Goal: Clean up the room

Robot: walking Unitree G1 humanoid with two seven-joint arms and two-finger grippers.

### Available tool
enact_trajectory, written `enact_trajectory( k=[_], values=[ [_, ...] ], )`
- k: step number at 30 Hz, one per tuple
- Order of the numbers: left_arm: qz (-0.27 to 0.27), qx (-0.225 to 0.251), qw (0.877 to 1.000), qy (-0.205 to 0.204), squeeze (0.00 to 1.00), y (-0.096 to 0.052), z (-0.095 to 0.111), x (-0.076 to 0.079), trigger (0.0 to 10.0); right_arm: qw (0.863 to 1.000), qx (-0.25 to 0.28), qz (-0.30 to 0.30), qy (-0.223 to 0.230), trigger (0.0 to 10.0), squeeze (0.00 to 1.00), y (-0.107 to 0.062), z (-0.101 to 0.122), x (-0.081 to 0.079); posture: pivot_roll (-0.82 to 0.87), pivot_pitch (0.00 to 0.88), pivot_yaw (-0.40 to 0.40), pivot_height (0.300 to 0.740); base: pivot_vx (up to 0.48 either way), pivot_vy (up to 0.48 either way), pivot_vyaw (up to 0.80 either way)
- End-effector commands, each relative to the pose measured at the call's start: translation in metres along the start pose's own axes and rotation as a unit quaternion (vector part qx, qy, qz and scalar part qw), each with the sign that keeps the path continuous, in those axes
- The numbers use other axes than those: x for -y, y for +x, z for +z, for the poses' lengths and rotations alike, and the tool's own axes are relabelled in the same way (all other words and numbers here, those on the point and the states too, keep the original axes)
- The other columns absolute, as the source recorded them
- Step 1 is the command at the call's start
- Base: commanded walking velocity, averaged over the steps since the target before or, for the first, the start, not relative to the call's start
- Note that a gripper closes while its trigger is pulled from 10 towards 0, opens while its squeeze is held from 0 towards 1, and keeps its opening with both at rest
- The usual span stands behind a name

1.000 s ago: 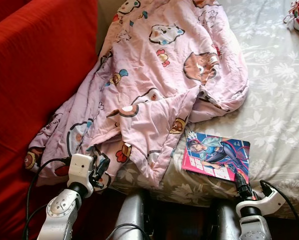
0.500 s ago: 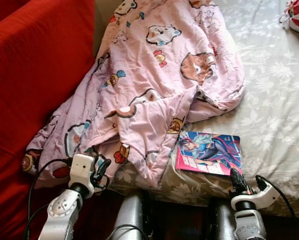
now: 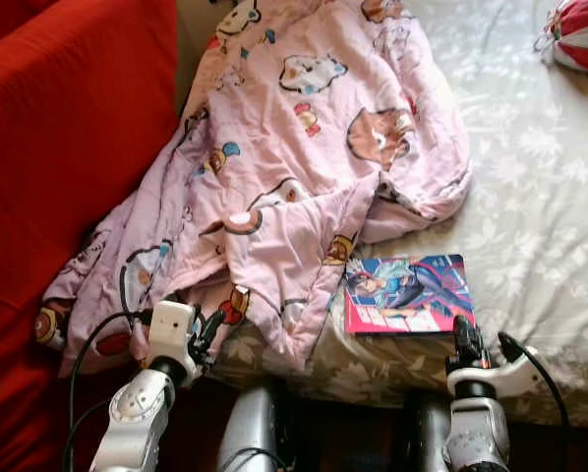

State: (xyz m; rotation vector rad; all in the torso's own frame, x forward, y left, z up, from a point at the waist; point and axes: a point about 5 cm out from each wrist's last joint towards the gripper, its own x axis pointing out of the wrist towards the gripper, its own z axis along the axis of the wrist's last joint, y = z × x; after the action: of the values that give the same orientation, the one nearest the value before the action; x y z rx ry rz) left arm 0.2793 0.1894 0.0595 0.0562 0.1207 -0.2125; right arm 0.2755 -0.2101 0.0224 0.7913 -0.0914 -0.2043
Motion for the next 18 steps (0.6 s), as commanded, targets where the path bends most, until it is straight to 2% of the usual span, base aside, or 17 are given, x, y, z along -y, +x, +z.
enact_trajectory(
  k=[1, 4, 6, 9, 10, 11, 12, 13, 14, 18],
  values=[
    [0.014, -0.009, 1.000, 0.002, 0.00, -0.002, -0.005, -0.005, 10.0, 0.999, 0.009, 0.014, -0.029, 0.0, 0.00, -0.002, 0.003, -0.006, 0.09, 0.141, 0.123, 0.601, 0.000, 0.000, 0.00],
    [0.025, 0.000, 1.000, -0.014, 0.00, 0.003, -0.003, -0.003, 10.0, 0.998, 0.032, 0.040, -0.048, 0.0, 0.00, 0.003, 0.016, -0.022, 0.08, 0.126, 0.107, 0.601, 0.000, 0.000, 0.00],
    [0.033, 0.004, 0.999, -0.021, 0.00, 0.007, -0.004, -0.002, 10.0, 0.992, 0.036, 0.085, -0.086, 0.0, 0.00, 0.003, 0.023, -0.040, 0.06, 0.109, 0.092, 0.601, 0.000, 0.000, 0.00],
    [0.037, 0.006, 0.999, -0.029, 0.00, 0.009, -0.005, 0.000, 10.0, 0.983, 0.034, 0.122, -0.133, 0.0, 0.00, 0.001, 0.028, -0.055, 0.04, 0.091, 0.074, 0.601, 0.000, 0.000, 0.00],
    [0.041, 0.007, 0.998, -0.038, 0.00, 0.010, -0.006, 0.001, 10.0, 0.979, 0.037, 0.136, -0.145, 0.0, 0.00, 0.001, 0.032, -0.064, 0.04, 0.088, 0.071, 0.601, 0.000, 0.000, 0.00],
    [0.042, 0.007, 0.998, -0.039, 0.00, 0.011, -0.006, 0.002, 10.0, 0.979, 0.039, 0.137, -0.147, 0.0, 0.00, 0.000, 0.035, -0.066, 0.03, 0.080, 0.061, 0.601, 0.000, 0.000, 0.00],
    [0.046, 0.009, 0.998, -0.045, 0.00, 0.013, -0.007, 0.004, 10.0, 0.977, 0.038, 0.139, -0.160, 7.9, 0.00, 0.000, 0.039, -0.069, 0.02, 0.070, 0.050, 0.601, 0.000, 0.000, 0.00],
    [0.048, 0.009, 0.998, -0.049, 0.00, 0.014, -0.007, 0.005, 10.0, 0.975, 0.037, 0.141, -0.165, 7.9, 0.00, 0.000, 0.041, -0.070, 0.02, 0.065, 0.048, 0.601, 0.000, 0.000, 0.00],
    [0.051, 0.010, 0.997, -0.056, 0.00, 0.015, -0.008, 0.006, 10.0, 0.971, 0.028, 0.139, -0.192, 10.0, 0.00, 0.000, 0.041, -0.070, 0.02, 0.055, 0.040, 0.601, 0.000, 0.000, 0.00],
    [0.054, 0.013, 0.996, -0.063, 0.00, 0.019, -0.009, 0.011, 10.0, 0.959, 0.010, 0.142, -0.245, 10.0, 0.00, 0.000, 0.040, -0.069, 0.01, 0.039, 0.021, 0.601, 0.000, 0.000, 0.00]
  ],
)
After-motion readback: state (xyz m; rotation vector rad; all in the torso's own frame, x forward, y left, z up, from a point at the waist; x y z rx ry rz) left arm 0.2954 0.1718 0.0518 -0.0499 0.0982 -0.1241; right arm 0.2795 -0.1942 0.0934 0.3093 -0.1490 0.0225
